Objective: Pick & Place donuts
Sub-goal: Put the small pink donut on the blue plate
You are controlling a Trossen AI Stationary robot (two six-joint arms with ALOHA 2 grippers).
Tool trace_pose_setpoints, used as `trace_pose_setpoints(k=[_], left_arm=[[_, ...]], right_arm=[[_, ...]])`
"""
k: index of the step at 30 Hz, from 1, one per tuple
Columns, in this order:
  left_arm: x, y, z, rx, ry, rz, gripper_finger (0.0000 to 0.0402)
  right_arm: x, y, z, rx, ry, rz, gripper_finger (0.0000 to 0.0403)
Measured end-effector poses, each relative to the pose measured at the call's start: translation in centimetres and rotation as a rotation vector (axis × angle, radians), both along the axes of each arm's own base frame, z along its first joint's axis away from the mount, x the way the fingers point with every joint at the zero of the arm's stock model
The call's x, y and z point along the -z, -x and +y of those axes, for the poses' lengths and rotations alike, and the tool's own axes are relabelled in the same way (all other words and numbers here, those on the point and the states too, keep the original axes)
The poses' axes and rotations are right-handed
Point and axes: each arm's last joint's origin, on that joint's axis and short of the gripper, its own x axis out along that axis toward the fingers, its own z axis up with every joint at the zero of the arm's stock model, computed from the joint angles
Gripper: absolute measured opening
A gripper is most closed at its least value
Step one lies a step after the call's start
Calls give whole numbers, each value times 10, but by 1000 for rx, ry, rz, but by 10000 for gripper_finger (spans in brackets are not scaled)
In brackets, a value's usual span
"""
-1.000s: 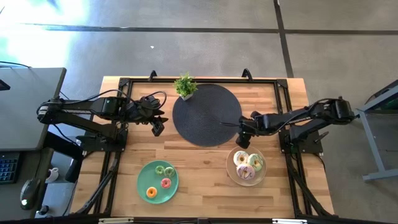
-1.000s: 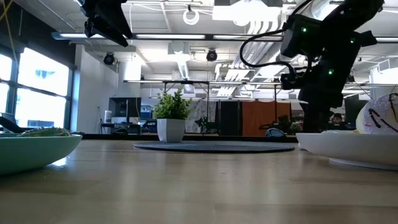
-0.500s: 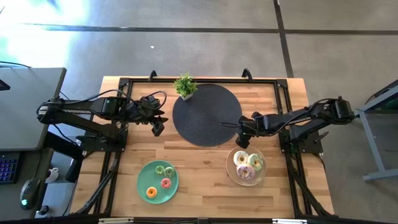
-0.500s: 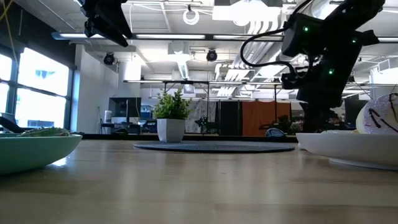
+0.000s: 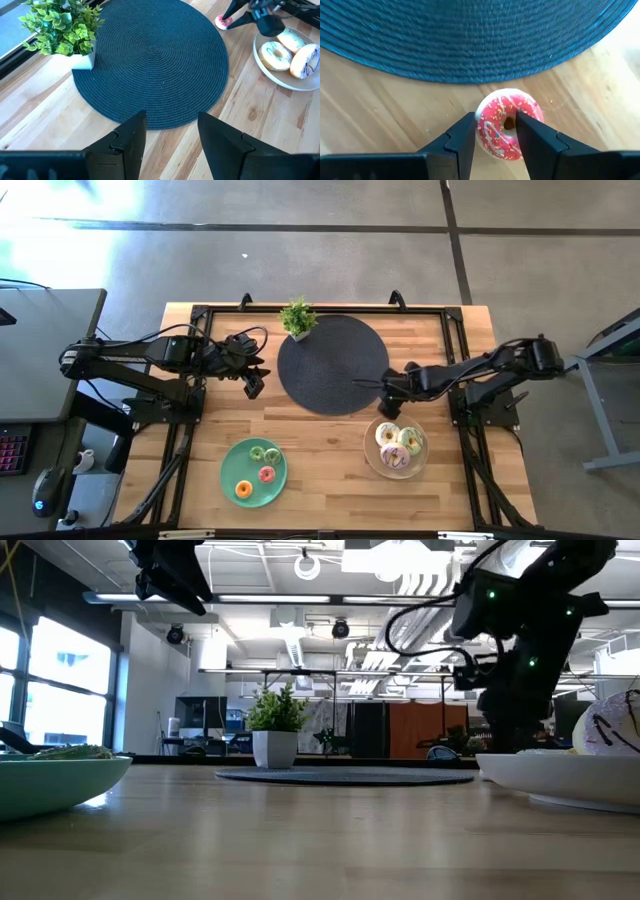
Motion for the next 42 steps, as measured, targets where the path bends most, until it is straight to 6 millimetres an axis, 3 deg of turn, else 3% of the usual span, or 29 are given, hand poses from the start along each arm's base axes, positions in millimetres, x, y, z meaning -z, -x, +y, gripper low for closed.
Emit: trace_pose_setpoints(k=[6, 11, 18, 22, 26, 30, 36, 39, 42], left_arm=[[0, 0, 0, 0, 0, 0, 177], [0, 0, 0, -1, 1, 0, 177], [0, 0, 0, -1, 0, -1, 177], [0, 0, 0, -5, -4, -4, 177], [0, 0, 0, -4, -9, -5, 177], [0, 0, 0, -3, -10, -5, 177], [-1, 0, 0, 2, -14, -4, 177], [-1, -1, 0, 17, -31, -8, 177], [-3, -3, 0, 21, -45, -32, 177]], right_arm=[[12, -5, 0, 2, 8, 44, 137], [10, -6, 0, 1, 6, 6, 128], [0, -13, 0, -22, -10, -108, 19], [-13, -35, 6, -93, -56, -372, 24], [-43, -61, 15, -221, -70, -769, 26], [-69, -70, 24, -354, -45, -1040, 8], [-74, -82, 37, -381, 10, -1094, 11], [-65, -106, 51, -440, -12, -1054, 5], [-57, -143, 72, -551, -48, -1039, 7]])
